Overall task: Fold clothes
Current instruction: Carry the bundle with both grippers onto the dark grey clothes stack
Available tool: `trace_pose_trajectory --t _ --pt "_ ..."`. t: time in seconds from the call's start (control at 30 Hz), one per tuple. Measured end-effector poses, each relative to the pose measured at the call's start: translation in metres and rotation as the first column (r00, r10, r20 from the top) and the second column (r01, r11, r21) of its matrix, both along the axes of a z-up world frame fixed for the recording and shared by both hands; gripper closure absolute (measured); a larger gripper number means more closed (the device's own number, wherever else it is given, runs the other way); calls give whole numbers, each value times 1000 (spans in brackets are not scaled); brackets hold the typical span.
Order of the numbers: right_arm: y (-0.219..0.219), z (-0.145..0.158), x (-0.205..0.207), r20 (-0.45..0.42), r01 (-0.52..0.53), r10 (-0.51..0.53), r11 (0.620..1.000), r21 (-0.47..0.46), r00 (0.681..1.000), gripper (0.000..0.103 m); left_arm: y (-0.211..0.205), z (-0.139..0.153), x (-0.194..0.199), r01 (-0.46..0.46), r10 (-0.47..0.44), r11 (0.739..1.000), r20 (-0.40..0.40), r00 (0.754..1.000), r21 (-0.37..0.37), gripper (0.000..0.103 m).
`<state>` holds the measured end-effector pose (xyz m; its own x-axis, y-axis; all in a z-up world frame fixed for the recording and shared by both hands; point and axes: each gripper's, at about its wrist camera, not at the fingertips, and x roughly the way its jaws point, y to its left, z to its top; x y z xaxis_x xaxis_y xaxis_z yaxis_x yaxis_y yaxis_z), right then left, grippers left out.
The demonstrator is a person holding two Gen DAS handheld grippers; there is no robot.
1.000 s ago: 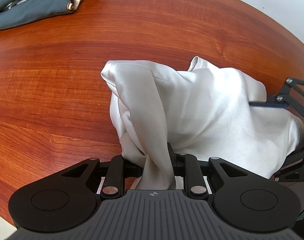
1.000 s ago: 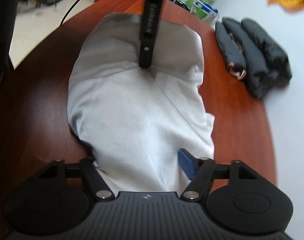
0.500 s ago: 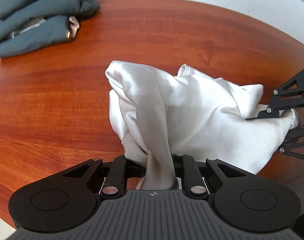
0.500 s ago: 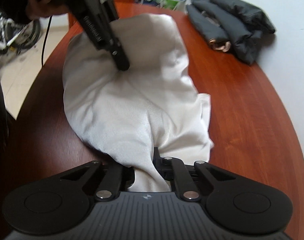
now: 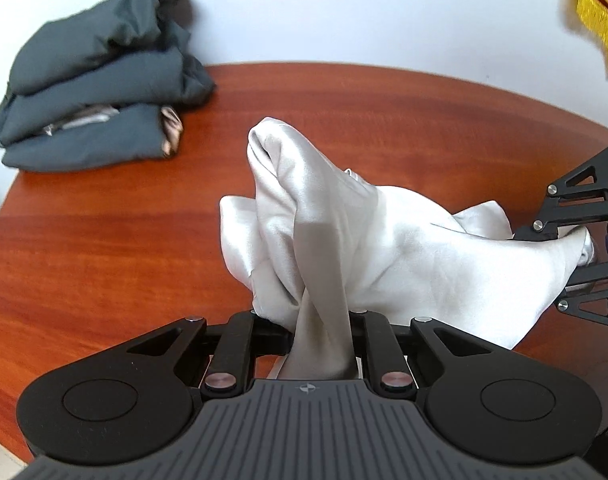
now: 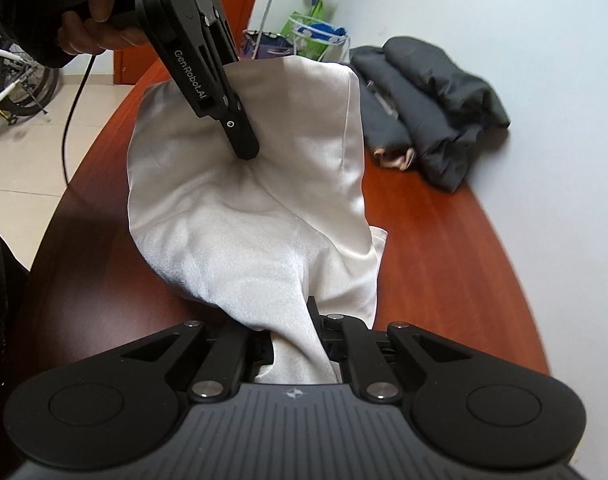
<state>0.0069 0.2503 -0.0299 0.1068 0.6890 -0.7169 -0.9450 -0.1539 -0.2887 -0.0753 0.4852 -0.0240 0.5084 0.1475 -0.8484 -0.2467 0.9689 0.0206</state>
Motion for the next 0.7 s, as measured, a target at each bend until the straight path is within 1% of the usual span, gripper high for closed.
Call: trace_pose_trajectory --t 0.07,0.2,0.3,0.37,0.47,0.53,0.63,0.7 --pt "13 7 -1 12 5 -5 1000 5 1000 96 13 5 -1 11 -11 1000 10 1000 6 86" --pt "57 19 -4 35 23 -24 1000 18 999 96 65 12 -2 36 -36 999 32 999 14 86" --pt "106 21 -10 50 47 -47 999 20 998 96 115 14 -4 65 -65 998 44 997 10 86" --pt "150 19 -17 57 85 -86 996 16 995 96 146 14 -5 87 -88 996 45 995 8 86" --pt "198 15 -27 50 131 -131 991 6 990 96 208 14 -5 101 -100 995 29 995 -14 86" --pt "232 10 -34 37 150 -150 989 -3 988 96 255 12 -4 111 -111 993 10 994 -29 86" --pt "289 0 -45 17 174 -173 985 -11 985 96 310 7 -3 119 -120 992 -25 992 -39 86" --pt "317 -6 -50 -2 187 -187 982 -11 982 96 343 2 -4 112 -115 993 -49 992 -48 86"
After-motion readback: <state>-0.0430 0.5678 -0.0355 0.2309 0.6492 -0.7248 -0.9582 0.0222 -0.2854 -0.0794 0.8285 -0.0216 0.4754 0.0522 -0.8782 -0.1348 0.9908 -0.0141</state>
